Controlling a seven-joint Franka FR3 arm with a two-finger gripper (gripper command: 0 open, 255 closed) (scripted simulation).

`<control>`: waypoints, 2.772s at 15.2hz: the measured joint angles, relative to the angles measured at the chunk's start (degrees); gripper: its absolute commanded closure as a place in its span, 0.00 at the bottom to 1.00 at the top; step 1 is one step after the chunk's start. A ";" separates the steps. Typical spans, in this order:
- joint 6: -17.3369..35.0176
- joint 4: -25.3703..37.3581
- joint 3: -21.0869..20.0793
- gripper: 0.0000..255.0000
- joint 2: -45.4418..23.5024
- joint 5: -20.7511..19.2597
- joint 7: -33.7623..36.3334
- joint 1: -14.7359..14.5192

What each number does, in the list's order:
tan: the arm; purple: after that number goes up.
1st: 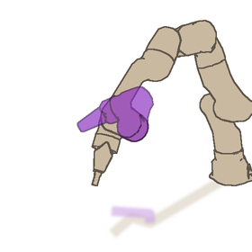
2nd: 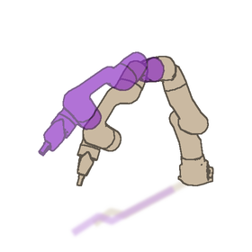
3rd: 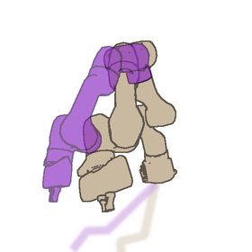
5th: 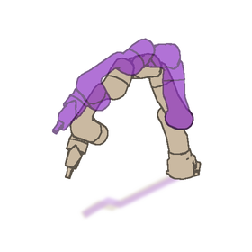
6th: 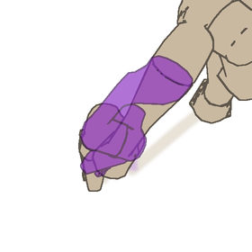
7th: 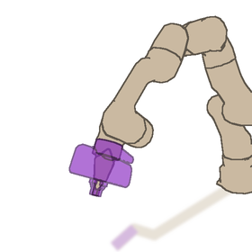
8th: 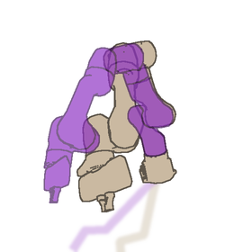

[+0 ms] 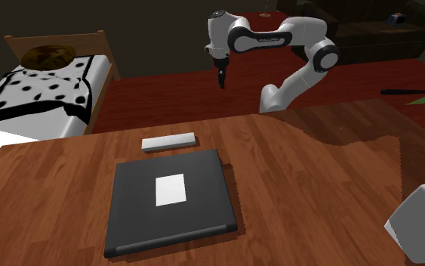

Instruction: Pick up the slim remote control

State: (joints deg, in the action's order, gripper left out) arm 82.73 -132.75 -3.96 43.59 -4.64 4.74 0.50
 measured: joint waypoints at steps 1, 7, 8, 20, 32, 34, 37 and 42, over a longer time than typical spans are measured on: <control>0.00 0.00 0.00 0.00 0.00 0.00 0.00 0.00; 3.25 3.24 -4.77 0.00 -5.92 4.29 5.12 -1.89; 3.86 3.83 -5.48 0.00 -6.94 4.89 5.87 -2.16; 9.21 18.95 -15.79 0.00 -24.87 8.96 17.34 -5.08; 9.53 43.98 -24.61 0.00 -48.83 2.46 30.12 -9.94; 9.10 48.97 -25.72 0.00 -53.44 0.37 32.64 -12.00; 6.21 59.61 -26.61 0.00 -61.33 -3.41 35.62 -15.88; 9.40 57.71 -26.58 0.00 -62.52 -3.93 36.06 -16.18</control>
State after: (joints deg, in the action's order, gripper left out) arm 92.13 -75.04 -30.54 -18.93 -8.58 40.80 -15.68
